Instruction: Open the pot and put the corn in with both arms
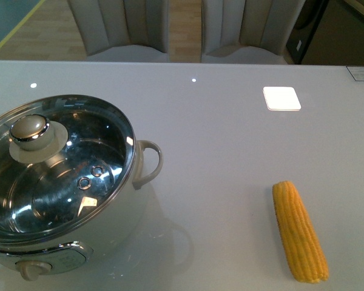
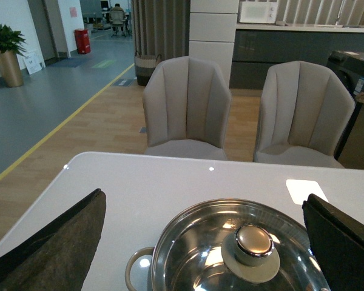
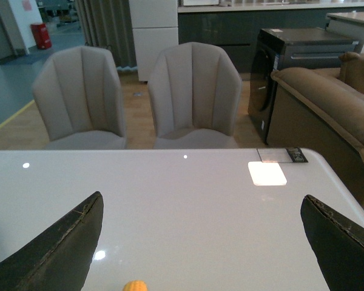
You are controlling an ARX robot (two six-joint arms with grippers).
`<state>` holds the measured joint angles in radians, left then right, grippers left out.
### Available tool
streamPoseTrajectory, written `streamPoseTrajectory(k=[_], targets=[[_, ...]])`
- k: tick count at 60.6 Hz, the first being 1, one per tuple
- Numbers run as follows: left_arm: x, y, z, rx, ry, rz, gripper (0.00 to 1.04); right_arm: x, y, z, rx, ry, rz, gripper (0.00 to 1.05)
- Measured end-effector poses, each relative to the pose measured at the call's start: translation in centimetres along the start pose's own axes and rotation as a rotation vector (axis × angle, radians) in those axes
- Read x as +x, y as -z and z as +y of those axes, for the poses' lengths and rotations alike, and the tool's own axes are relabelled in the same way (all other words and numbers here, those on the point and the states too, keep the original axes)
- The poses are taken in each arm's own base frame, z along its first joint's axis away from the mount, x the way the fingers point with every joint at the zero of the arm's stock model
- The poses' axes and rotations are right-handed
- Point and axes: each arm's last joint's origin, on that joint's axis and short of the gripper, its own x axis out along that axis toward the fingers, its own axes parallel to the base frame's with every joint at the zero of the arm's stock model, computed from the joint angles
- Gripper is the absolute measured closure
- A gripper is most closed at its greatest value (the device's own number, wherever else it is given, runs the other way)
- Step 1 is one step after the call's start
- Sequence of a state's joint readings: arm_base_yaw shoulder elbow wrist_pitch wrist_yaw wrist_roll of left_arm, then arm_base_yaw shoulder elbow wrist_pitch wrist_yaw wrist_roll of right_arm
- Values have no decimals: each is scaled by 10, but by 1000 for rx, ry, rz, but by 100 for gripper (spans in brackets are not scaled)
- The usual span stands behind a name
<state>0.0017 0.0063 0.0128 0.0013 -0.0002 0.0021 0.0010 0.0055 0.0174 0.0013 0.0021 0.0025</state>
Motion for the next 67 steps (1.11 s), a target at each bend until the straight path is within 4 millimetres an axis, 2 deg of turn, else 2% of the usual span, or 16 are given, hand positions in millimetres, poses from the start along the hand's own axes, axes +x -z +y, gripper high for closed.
streamPoseTrajectory(k=[43,51,62,67], targets=[[0,0,0,0,-4,3,7,0,0,0,0,0,0,9],[3,6,0,-26,-235,386,7,0,0,0,0,0,-1,9],[16,-8,-1,-59,-220,355,7,0,0,0,0,0,-1,9],[31,-13,-2,-63,-193,329,7,0,0,0,0,0,-1,9]])
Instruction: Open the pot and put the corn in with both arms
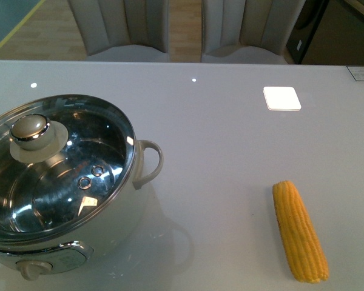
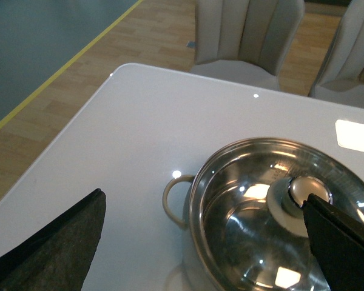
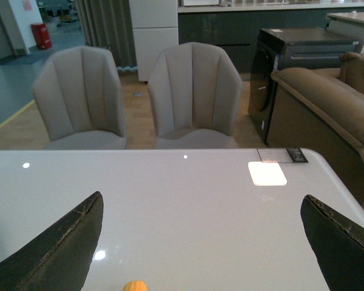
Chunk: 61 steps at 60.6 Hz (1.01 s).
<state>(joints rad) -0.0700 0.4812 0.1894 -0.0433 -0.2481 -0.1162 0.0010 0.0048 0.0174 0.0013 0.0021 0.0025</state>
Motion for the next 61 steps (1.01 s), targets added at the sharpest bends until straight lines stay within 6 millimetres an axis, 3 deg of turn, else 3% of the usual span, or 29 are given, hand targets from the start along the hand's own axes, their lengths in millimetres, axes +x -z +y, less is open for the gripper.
streamPoseTrajectory(k=[11,24,61], targets=[[37,-6,-18,53,159,-46,7,0,0,0,0,0,0,9],[81,10,-30,89,237,-18,7,0,0,0,0,0,0,9],[133,47,-50,114,311,54,7,0,0,0,0,0,0,9]])
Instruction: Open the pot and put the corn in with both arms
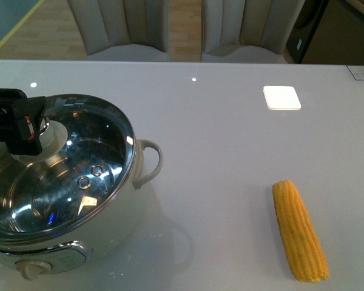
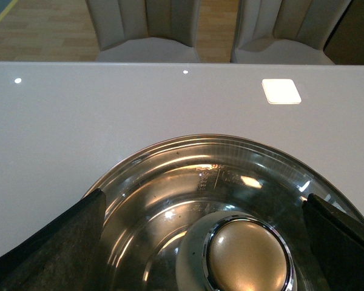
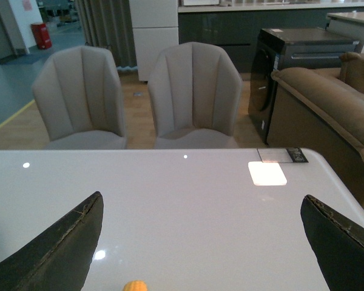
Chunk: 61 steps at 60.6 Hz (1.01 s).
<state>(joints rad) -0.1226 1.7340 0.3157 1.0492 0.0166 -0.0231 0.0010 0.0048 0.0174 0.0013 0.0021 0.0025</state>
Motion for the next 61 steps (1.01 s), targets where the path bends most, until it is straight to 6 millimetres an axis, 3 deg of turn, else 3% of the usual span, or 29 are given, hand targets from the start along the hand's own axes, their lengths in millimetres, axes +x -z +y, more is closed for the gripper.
streamPoseTrajectory(k=[29,51,61], targets=[[42,23,1,26,4,50,7,0,0,0,0,0,0,9],[45,24,-4,33,-2,52,7,0,0,0,0,0,0,9],[46,24,-7,42,8,49,32,0,0,0,0,0,0,9]])
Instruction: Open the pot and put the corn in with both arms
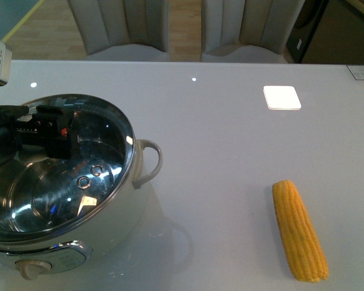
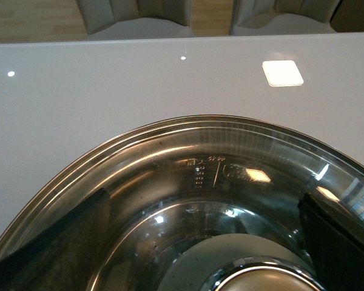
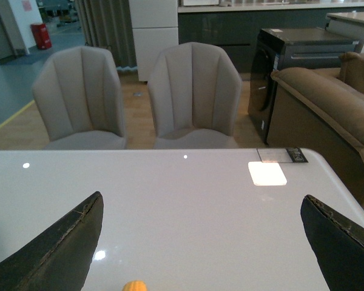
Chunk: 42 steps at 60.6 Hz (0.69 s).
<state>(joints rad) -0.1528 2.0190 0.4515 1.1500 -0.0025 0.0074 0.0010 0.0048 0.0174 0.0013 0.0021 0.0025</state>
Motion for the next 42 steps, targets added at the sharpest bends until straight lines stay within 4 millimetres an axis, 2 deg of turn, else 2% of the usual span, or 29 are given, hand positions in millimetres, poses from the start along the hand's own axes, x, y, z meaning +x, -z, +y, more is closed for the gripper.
streamPoseTrajectory(k=[13,42], targets=[[0,0,-2,11,7,-2,64,0,0,0,0,0,0,9],[0,-3,-2,15,-13,7,65,0,0,0,0,0,0,9]])
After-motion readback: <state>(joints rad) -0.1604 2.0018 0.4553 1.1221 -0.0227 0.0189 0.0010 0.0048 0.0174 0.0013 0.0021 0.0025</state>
